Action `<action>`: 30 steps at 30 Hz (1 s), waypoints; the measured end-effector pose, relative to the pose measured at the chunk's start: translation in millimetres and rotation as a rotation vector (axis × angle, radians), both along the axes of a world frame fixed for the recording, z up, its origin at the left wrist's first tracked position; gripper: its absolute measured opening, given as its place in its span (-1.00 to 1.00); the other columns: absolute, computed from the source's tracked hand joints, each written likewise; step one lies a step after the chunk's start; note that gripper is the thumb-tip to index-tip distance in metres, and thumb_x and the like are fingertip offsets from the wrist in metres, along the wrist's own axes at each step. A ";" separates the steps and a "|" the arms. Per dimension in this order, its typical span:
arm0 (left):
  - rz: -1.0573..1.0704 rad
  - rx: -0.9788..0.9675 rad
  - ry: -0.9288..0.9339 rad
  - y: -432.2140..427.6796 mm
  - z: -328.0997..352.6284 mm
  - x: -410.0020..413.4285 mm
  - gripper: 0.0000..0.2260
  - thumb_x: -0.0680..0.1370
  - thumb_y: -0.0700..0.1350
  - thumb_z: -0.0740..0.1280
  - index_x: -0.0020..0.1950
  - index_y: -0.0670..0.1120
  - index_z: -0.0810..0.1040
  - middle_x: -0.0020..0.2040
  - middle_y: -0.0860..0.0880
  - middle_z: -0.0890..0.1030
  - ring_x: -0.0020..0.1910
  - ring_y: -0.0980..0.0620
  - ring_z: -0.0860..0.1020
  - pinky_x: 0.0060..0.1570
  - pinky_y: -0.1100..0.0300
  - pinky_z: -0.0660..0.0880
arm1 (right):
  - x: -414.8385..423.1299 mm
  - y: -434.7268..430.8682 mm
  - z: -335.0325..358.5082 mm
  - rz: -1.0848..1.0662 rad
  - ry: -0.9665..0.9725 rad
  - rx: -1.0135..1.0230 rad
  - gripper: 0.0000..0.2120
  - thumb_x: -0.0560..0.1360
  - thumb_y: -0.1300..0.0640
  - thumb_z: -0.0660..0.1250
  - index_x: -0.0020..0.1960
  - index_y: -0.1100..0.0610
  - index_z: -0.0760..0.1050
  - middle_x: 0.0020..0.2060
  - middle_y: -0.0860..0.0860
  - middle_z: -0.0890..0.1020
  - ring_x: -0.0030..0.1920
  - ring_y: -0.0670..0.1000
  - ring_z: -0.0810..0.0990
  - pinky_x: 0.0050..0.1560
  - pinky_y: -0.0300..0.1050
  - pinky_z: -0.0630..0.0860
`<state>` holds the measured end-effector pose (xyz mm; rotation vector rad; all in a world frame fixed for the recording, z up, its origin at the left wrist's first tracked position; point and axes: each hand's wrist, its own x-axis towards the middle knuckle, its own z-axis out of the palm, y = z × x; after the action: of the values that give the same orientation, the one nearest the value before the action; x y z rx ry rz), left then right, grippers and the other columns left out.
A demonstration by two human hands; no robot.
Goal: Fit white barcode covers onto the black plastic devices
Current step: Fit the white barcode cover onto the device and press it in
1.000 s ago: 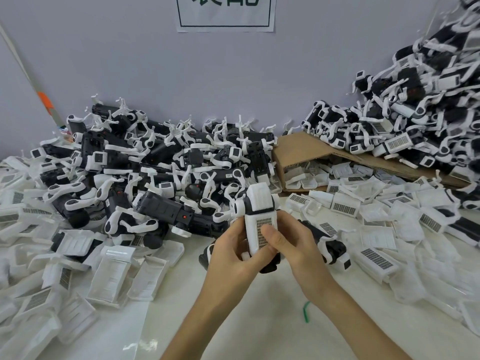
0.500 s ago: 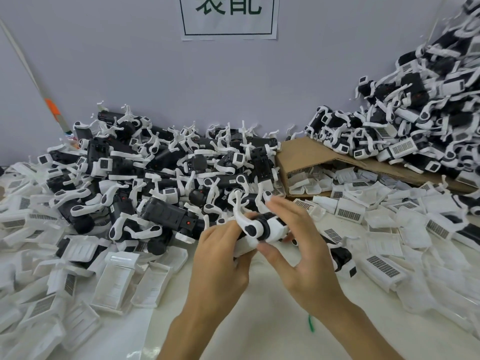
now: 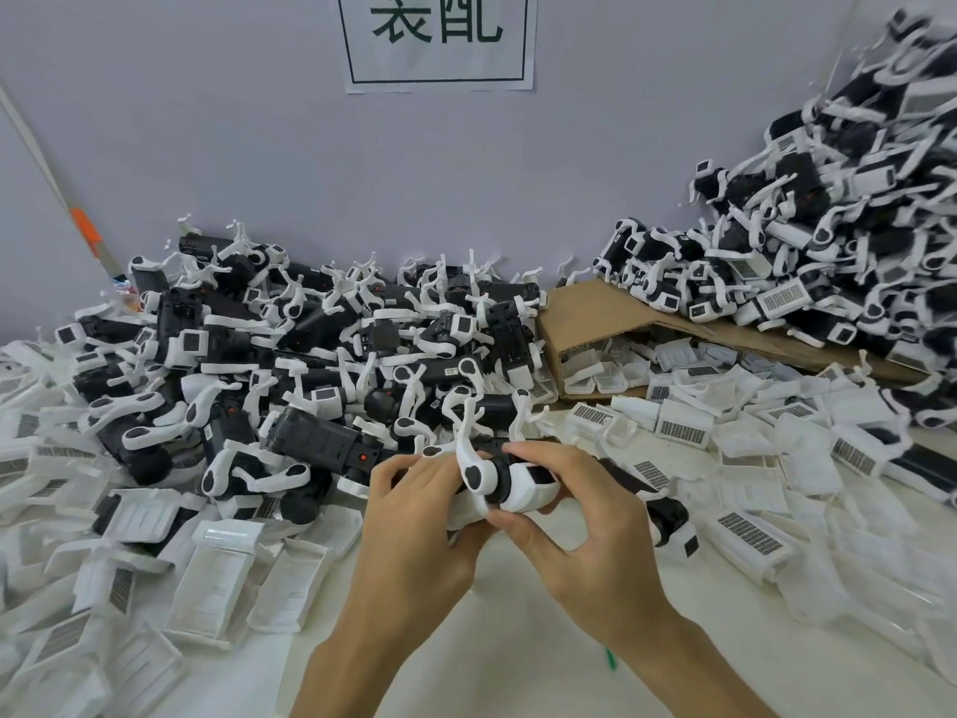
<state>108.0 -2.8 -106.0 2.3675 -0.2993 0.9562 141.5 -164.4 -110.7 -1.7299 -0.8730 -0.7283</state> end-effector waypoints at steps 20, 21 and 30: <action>0.146 -0.400 0.149 19.4 3.4 5.2 -0.77 0.63 -0.08 0.32 -0.16 0.21 0.59 -0.24 0.24 0.66 -0.25 0.22 0.61 -0.26 0.34 0.48 | -24.5 -56.2 48.5 0.320 1.165 0.286 -0.65 0.27 -0.01 0.52 0.01 0.10 0.69 -0.05 0.18 0.71 -0.33 0.14 0.58 -0.44 -0.09 0.51; 0.163 -0.306 0.240 18.4 3.8 5.3 -0.78 0.61 -0.05 0.34 -0.18 0.24 0.57 -0.25 0.27 0.65 -0.22 0.25 0.61 -0.18 0.33 0.48 | -29.5 -60.5 45.4 0.336 1.224 0.354 -0.63 0.23 0.04 0.53 0.00 0.13 0.69 -0.09 0.20 0.71 -0.34 0.18 0.57 -0.42 -0.06 0.54; 0.205 -0.101 0.423 8.6 12.8 2.3 -0.78 0.58 0.02 0.34 -0.18 0.33 0.44 -0.09 0.34 0.54 0.05 0.18 0.52 0.19 0.10 0.43 | 26.0 -84.0 69.6 0.045 0.919 0.674 -0.68 0.42 0.12 0.42 0.17 0.11 0.57 -0.02 0.20 0.72 -0.21 0.15 0.73 -0.29 -0.11 0.66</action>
<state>110.3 5.9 -93.2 2.4630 0.1532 0.5184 167.5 -248.4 -41.1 -1.2041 -0.0041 -0.0998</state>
